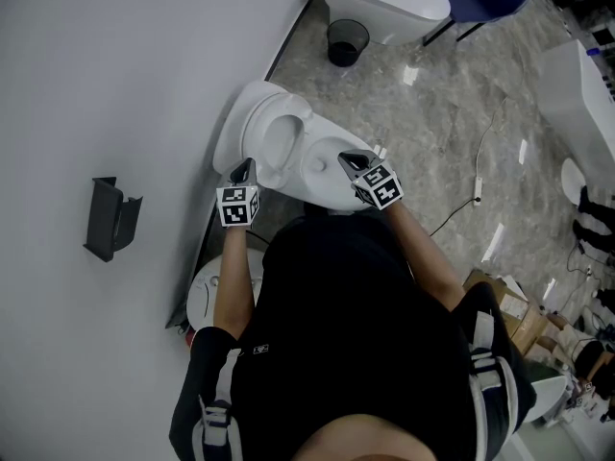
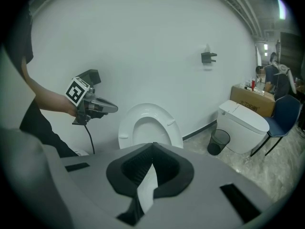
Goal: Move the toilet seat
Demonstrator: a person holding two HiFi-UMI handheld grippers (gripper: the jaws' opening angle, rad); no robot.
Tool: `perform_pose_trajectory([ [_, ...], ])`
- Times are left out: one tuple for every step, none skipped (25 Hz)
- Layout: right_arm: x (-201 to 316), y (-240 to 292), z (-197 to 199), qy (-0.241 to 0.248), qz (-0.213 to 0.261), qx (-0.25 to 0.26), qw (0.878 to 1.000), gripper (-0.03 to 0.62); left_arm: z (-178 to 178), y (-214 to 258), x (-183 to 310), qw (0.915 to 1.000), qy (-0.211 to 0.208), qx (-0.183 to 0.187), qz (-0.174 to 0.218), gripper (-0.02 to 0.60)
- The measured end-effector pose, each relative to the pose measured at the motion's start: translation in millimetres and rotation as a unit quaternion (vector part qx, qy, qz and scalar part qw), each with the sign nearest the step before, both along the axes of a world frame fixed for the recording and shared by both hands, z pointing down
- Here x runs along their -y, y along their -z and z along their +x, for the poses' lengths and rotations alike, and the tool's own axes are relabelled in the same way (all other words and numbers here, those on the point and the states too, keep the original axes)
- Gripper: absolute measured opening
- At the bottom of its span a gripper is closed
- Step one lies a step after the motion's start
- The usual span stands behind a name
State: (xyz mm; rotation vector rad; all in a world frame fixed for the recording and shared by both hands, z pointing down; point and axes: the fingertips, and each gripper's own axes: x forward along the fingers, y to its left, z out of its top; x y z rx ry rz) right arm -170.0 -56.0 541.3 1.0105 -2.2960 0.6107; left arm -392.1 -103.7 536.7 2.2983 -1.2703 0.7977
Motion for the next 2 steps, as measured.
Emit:
perform_pose_trajectory([
  [-1.0, -0.3, 0.0, 0.000, -0.001, 0.000, 1.000, 0.002, 0.5, -0.1, -0.6, 1.0000, 0.000, 0.000, 0.000, -0.003],
  [-1.9, -0.6, 0.1, 0.000, -0.001, 0.000, 1.000, 0.002, 1.0, -0.1, -1.1, 1.0000, 0.000, -0.001, 0.000, -0.003],
])
